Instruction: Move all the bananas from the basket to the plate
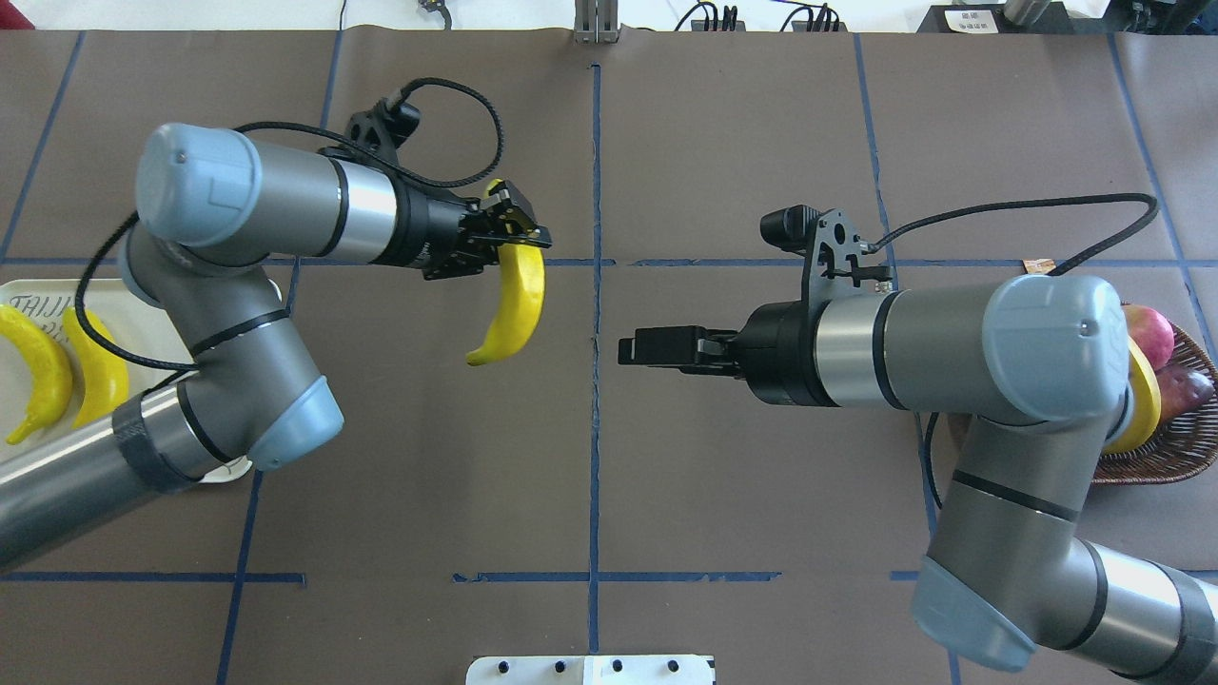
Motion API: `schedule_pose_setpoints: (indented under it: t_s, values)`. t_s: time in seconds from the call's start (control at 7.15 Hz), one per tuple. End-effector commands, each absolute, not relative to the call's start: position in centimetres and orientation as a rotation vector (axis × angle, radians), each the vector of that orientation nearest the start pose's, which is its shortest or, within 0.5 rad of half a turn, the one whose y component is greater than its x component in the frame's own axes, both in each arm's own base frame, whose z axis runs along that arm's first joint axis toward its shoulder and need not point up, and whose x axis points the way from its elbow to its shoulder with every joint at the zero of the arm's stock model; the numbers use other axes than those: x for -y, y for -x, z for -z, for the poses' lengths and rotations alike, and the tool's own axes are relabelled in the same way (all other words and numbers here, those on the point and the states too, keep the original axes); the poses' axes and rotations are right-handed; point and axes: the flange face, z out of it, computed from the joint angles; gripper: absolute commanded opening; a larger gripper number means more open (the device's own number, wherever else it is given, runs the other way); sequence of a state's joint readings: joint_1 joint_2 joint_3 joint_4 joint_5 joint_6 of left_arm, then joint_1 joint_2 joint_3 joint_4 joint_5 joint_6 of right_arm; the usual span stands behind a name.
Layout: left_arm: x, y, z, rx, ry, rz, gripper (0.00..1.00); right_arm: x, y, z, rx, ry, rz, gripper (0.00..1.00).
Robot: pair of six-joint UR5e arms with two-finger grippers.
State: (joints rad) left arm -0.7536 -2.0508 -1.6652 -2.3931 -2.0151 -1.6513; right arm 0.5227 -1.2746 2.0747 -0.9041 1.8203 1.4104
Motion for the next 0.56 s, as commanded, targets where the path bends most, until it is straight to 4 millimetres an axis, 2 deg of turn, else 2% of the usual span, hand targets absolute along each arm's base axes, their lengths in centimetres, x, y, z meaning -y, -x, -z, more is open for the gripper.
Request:
schedule_pose_setpoints:
  t_s: [0.0,0.14,0.42]
  values:
    - [49.4,-31.9,-36.2,-1.231,-0.120,0.440,0.00,35.5,35.8,-22.3,1.374,-0.302,-0.160,1.00]
    - [46.7,-29.3,-42.2,-1.145,-0.097,0.451,0.00,35.8,35.5,-23.0,1.360,-0.301,-0.167,1.00]
    - [44.4,-27.2,-48.1,-1.050,-0.047,0.490,0.01,36.0,35.6,-23.4,1.351,-0.300,-0.170,1.00]
